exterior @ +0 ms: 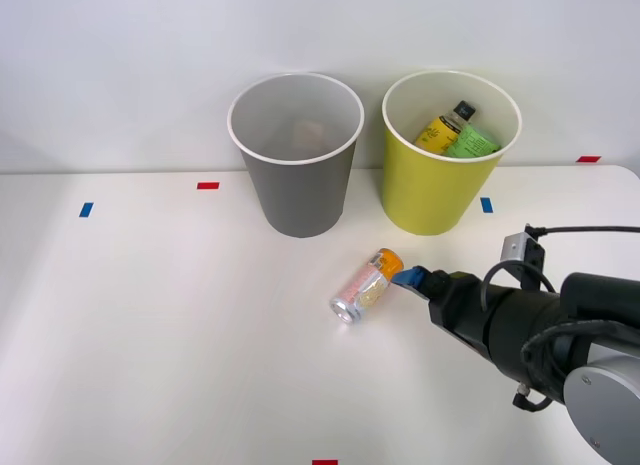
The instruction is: Put cans in the gray bin, plastic bottles in the light green bin
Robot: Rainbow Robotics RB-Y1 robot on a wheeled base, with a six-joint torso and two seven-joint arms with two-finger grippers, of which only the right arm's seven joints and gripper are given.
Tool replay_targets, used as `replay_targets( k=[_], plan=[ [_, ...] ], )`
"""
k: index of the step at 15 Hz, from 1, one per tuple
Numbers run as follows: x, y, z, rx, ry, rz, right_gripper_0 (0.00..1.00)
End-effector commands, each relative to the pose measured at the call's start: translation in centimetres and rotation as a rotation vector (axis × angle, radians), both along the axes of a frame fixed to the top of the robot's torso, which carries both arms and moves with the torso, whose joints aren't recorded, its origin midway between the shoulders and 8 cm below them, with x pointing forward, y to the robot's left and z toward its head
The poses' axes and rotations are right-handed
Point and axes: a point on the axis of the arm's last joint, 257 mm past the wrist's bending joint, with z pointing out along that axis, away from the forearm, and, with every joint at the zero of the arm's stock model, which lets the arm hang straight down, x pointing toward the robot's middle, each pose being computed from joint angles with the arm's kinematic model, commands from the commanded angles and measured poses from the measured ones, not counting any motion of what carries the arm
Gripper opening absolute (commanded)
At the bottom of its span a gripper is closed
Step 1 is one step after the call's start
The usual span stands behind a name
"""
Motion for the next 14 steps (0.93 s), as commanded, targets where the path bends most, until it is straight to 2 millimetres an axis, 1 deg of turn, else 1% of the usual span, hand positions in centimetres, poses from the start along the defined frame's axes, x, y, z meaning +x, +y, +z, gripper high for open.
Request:
replay_targets(
  k=[1, 2, 3, 7, 9, 11, 14],
  plan=[
    [1.7, 0.5, -1.1, -0.062, 0.052, 0.005, 1.00],
    [2.6, 0.8, -1.6, -0.081, 0.063, -0.003, 1.00],
    [3.0, 1.2, -1.9, -0.080, 0.075, -0.020, 1.00],
    [4.0, 3.5, -3.1, -0.010, 0.144, -0.121, 1.00],
    [5.1, 4.6, -3.1, 0.042, 0.178, -0.179, 1.00],
    [5.8, 5.0, -3.3, 0.066, 0.204, -0.208, 1.00],
    [6.1, 4.8, -4.0, 0.052, 0.234, -0.219, 1.00]
  ],
)
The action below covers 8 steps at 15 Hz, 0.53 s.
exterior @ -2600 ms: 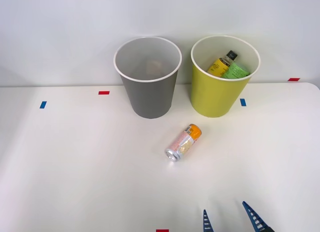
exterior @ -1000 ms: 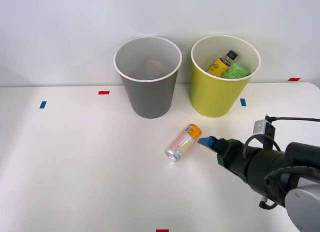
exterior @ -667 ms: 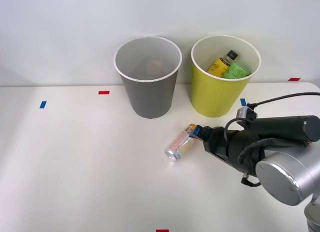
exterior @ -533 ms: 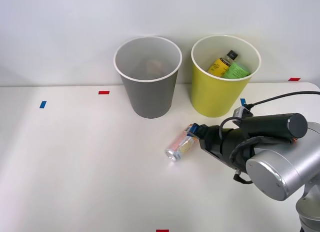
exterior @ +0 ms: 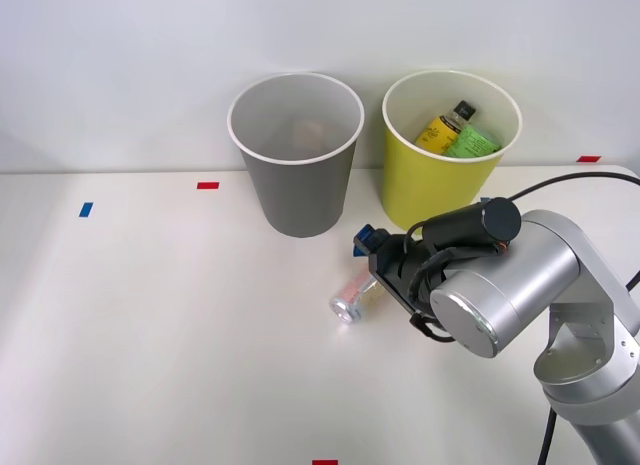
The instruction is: Put cans in the gray bin, plastic bottles in the light green bin
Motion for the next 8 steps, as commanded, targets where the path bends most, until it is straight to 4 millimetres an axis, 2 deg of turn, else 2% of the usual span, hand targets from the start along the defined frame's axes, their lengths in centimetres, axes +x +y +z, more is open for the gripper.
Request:
replay_targets(
  k=[1, 4, 8],
  plan=[
    [0.0, -0.2, -0.4, -0.024, 0.042, -0.006, 1.00],
    [0.3, 0.0, -1.1, -0.046, 0.083, -0.028, 1.00],
    [2.6, 0.7, -1.8, -0.056, 0.076, -0.067, 1.00]
  ],
)
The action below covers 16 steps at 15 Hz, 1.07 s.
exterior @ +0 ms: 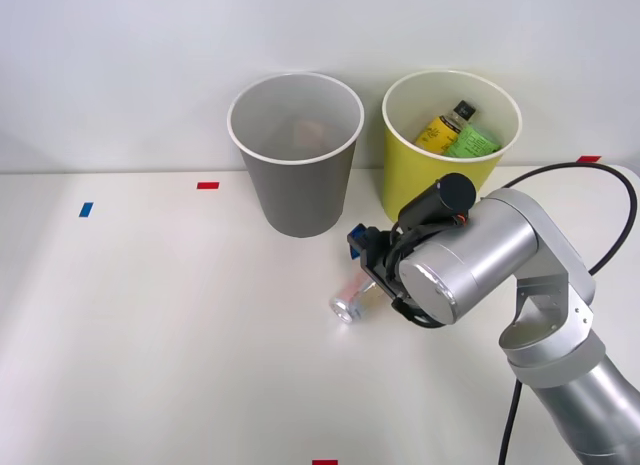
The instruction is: Put cans in the gray bin, plastic bottles in the light green bin
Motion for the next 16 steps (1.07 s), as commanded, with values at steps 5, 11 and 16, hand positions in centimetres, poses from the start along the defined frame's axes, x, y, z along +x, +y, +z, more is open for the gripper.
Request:
replay_targets(
  k=[5, 11, 16],
  plan=[
    [2.3, -0.2, -1.2, -0.038, -0.025, -0.056, 1.00],
    [3.4, 0.6, -2.6, -0.082, -0.004, -0.108, 1.00],
    [3.3, 0.5, -3.3, -0.095, 0.011, -0.120, 1.00]
  ],
)
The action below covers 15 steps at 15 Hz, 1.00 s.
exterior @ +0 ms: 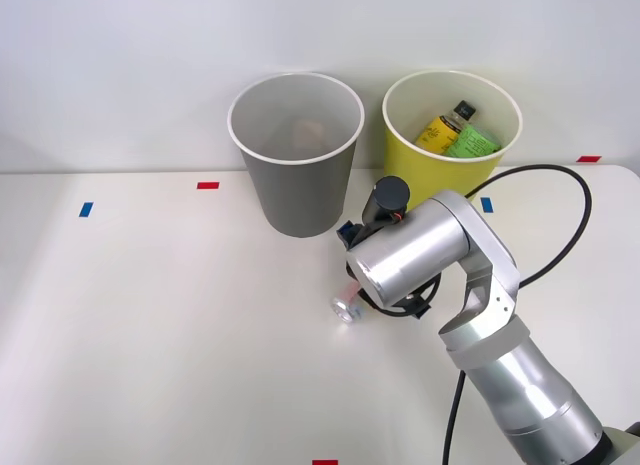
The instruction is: Put cans in the gray bin, plastic bottles in the light green bin
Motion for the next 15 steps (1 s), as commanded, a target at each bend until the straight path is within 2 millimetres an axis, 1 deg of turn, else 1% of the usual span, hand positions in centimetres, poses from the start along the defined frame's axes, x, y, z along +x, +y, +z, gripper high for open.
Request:
replay_targets(
  k=[1, 5, 9, 10, 11, 12, 13, 15],
  plan=[
    [-0.1, -0.1, -0.8, -0.011, 0.017, -0.006, 1.00],
    [0.7, -0.6, -1.8, -0.029, 0.014, -0.023, 1.00],
    [0.8, -0.9, -1.8, -0.039, 0.013, -0.018, 1.00],
    [0.8, -1.0, -1.9, -0.044, 0.014, -0.016, 0.73],
    [0.9, -1.1, -1.8, -0.049, 0.010, -0.013, 0.34],
    [0.9, -1.0, -1.8, -0.054, 0.008, -0.010, 0.10],
    [0.9, -0.8, -1.7, -0.058, 0.005, -0.006, 0.01],
    [1.0, -0.6, -1.6, -0.062, -0.001, -0.008, 0.00]
  ],
)
